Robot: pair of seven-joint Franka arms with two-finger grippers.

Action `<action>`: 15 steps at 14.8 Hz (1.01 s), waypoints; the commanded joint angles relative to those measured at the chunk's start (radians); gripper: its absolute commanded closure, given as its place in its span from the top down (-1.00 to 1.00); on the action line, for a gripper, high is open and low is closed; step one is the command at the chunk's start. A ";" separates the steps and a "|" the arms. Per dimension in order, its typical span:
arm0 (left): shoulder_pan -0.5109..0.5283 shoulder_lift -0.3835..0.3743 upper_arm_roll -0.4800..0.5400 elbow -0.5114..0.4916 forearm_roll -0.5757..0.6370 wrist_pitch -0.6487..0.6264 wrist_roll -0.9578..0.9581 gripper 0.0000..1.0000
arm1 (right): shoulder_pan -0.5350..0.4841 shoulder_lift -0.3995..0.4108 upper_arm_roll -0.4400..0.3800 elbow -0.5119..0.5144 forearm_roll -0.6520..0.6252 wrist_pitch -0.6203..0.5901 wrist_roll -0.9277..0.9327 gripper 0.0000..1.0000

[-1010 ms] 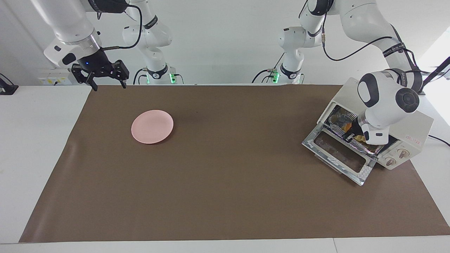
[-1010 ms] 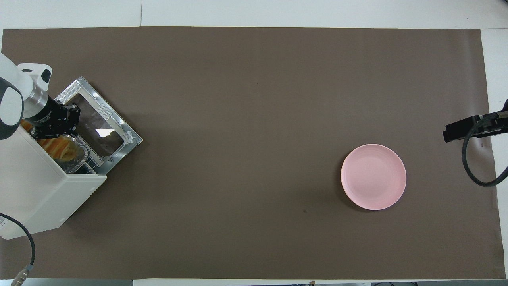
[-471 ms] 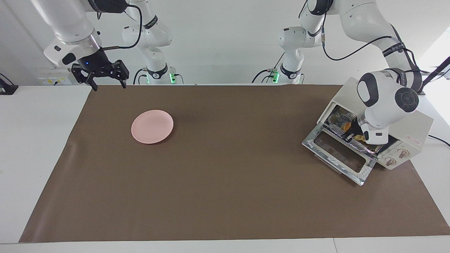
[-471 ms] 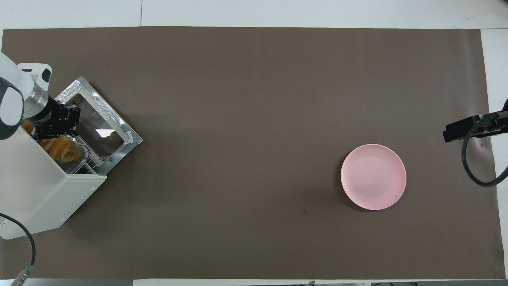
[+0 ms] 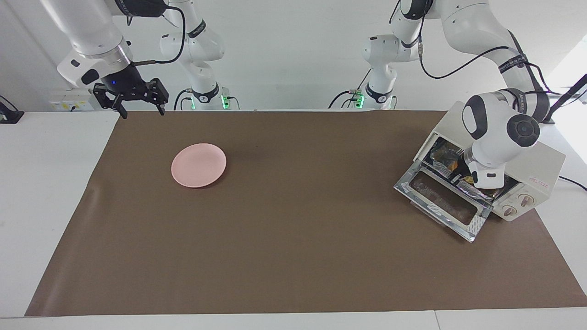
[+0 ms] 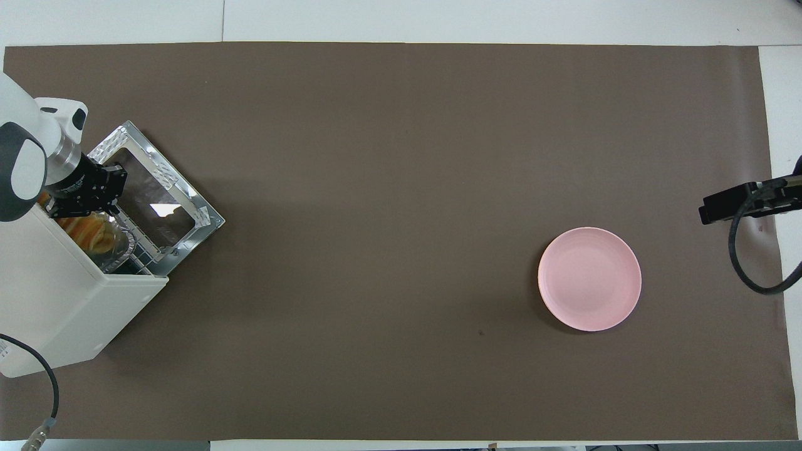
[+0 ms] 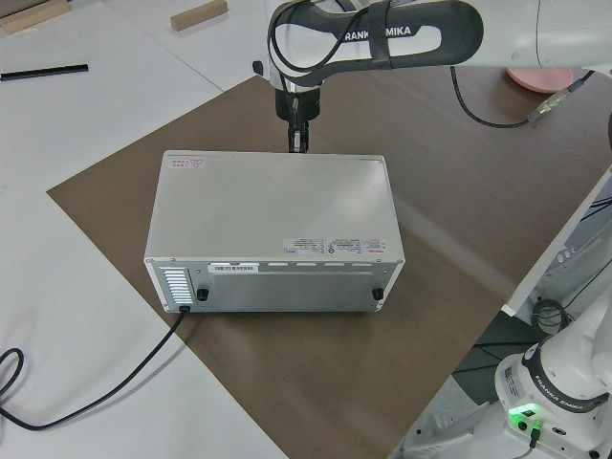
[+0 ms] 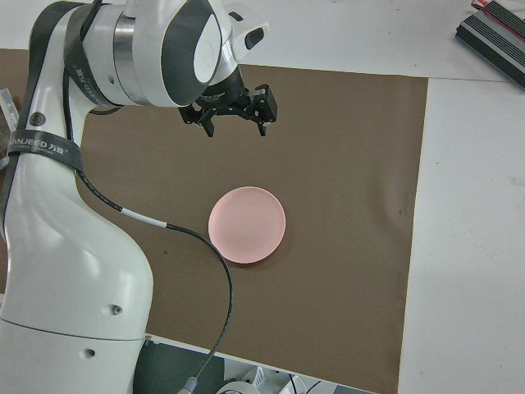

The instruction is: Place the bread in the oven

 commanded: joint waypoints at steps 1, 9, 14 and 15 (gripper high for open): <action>0.019 -0.031 0.015 -0.025 0.040 -0.002 0.006 -0.44 | -0.021 -0.025 0.016 -0.026 -0.006 -0.002 -0.022 1.00; -0.022 -0.030 0.012 0.024 0.104 0.081 0.023 1.00 | -0.021 -0.025 0.016 -0.026 -0.006 -0.002 -0.022 1.00; -0.032 -0.046 0.002 0.128 0.092 0.052 0.091 1.00 | -0.021 -0.025 0.016 -0.026 -0.006 -0.002 -0.022 1.00; -0.032 -0.059 -0.001 0.142 0.086 0.027 0.134 1.00 | -0.021 -0.025 0.016 -0.026 -0.006 -0.002 -0.022 1.00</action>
